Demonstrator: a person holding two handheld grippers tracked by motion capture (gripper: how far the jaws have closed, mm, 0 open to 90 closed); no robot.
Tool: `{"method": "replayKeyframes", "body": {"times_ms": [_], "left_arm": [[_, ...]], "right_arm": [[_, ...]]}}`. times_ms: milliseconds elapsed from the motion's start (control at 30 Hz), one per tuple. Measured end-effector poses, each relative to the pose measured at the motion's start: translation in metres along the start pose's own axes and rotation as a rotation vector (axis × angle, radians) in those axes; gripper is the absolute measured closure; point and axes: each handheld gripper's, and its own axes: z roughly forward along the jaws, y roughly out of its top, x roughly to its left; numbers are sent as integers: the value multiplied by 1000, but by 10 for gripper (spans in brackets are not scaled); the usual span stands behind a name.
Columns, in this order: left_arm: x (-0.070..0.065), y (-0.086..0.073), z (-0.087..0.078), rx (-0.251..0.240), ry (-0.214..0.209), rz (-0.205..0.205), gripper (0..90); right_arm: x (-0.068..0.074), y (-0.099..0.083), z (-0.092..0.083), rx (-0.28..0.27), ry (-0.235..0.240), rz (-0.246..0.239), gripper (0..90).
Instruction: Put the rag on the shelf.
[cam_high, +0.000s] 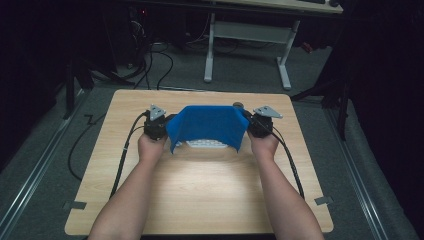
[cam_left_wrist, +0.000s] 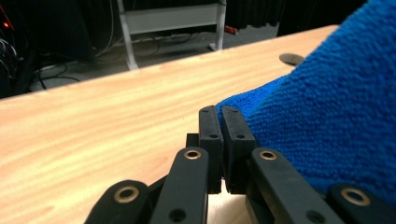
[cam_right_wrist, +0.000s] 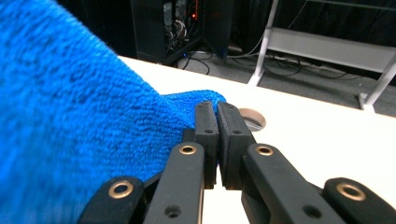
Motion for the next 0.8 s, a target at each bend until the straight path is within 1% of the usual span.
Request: {"method": "replayKeyframes", "body": {"times_ms": [67, 133, 300, 533, 600, 667, 733, 800], "left_arm": [[-1, -4, 1, 9, -5, -3, 879], [-2, -7, 2, 18, -11, -5, 879], [-5, -14, 4, 33, -20, -12, 876], [-5, -20, 5, 43, -28, -31, 869], [-6, -20, 5, 48, -31, -26, 866], [-6, -20, 5, 49, -34, -34, 851], [-4, -20, 4, 57, -36, -60, 804], [-3, -19, 3, 60, -37, -70, 770]], "right_arm": [[1, -4, 1, 5, -3, -2, 880], [1, -8, 2, 7, -3, 6, 879], [0, -17, 4, 34, 2, 19, 879], [3, -22, 6, 51, 4, 13, 877], [3, -23, 6, 56, 5, 17, 873], [3, -23, 6, 54, 5, 20, 863], [3, -22, 5, 53, 2, 16, 849], [3, -21, 4, 53, -8, 18, 808]]}}
